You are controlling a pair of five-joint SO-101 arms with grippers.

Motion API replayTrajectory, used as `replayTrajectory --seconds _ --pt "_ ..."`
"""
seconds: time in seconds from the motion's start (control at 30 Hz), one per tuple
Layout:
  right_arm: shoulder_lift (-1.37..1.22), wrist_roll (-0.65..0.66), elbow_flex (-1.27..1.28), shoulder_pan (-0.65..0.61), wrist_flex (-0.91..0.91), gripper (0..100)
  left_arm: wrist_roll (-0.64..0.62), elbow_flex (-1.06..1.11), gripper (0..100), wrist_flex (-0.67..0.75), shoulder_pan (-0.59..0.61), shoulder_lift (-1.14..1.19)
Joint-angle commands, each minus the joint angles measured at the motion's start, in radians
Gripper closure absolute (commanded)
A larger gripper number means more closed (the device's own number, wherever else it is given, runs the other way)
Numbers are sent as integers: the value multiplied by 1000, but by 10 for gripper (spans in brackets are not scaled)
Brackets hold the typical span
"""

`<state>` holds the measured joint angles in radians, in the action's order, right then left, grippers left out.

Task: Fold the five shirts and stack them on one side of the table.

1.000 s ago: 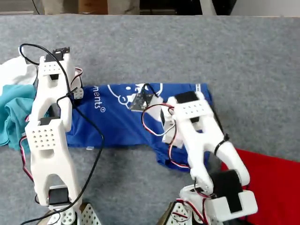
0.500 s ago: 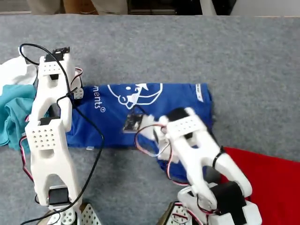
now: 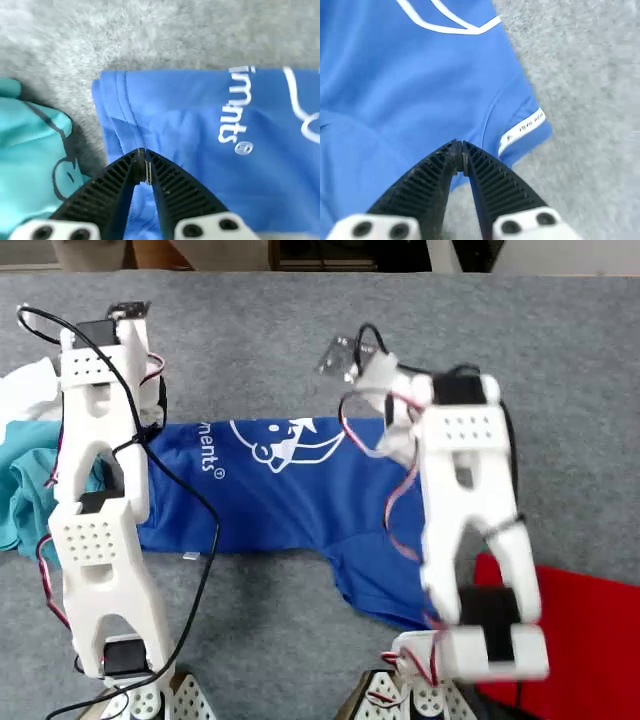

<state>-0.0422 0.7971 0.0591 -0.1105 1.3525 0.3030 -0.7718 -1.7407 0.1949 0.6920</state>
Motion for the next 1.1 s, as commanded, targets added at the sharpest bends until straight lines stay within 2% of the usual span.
replayTrajectory --seconds 0.0,0.13,0.2,0.33,0.43,0.5,0.7,0.83,0.97,1.07 --pt "-234 -49 -196 31 0 993 133 101 981 -18 17 -38" --pt "-504 -86 -417 82 5 993 163 249 981 -5 20 -18" --pt "-624 -100 -541 107 18 993 158 299 981 74 28 12" --pt "-822 -100 -822 125 140 993 55 313 981 226 34 45" --pt "-940 -100 -1063 124 218 993 -48 270 981 290 29 54" --pt "-1009 -97 -1219 125 250 993 -66 238 981 313 21 58" --pt "-1168 -91 -1561 125 295 993 -64 213 981 324 2 58" --pt "-1208 -83 -1610 128 299 993 -64 218 981 321 -3 58" --pt "-1161 -86 -1655 130 396 993 -40 219 981 307 6 47" --pt "-1098 -91 -1685 134 436 993 35 163 981 192 6 35"
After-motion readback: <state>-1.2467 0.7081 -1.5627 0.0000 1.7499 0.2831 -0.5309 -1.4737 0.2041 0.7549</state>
